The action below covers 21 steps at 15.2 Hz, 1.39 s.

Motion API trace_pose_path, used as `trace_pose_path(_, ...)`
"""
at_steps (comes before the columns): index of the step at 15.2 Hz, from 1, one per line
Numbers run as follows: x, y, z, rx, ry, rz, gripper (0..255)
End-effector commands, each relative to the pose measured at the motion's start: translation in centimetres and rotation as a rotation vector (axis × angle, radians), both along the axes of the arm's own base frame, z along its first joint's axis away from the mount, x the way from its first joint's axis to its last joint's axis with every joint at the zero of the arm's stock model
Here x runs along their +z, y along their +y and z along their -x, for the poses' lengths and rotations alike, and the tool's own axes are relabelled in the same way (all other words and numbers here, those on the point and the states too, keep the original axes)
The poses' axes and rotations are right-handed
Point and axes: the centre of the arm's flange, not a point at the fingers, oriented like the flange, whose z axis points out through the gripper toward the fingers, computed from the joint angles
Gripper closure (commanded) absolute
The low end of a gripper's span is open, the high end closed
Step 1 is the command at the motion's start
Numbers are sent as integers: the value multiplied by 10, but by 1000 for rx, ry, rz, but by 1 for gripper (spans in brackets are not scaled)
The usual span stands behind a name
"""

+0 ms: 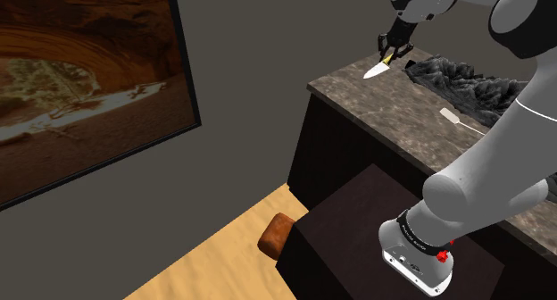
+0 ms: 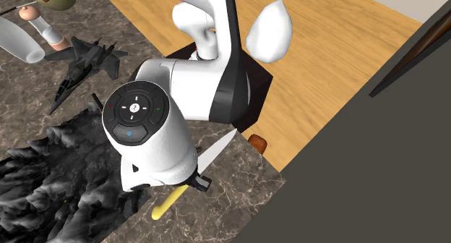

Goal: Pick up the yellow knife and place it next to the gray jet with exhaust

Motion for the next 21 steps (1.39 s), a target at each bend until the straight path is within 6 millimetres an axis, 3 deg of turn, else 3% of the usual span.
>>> trace_pose_path(1, 9, 0, 0, 0, 0, 0, 255)
trace_pose_path(10, 53, 1, 0, 0, 0, 0, 255)
trace_pose_path(21, 53, 18, 144, 0, 0, 0, 255)
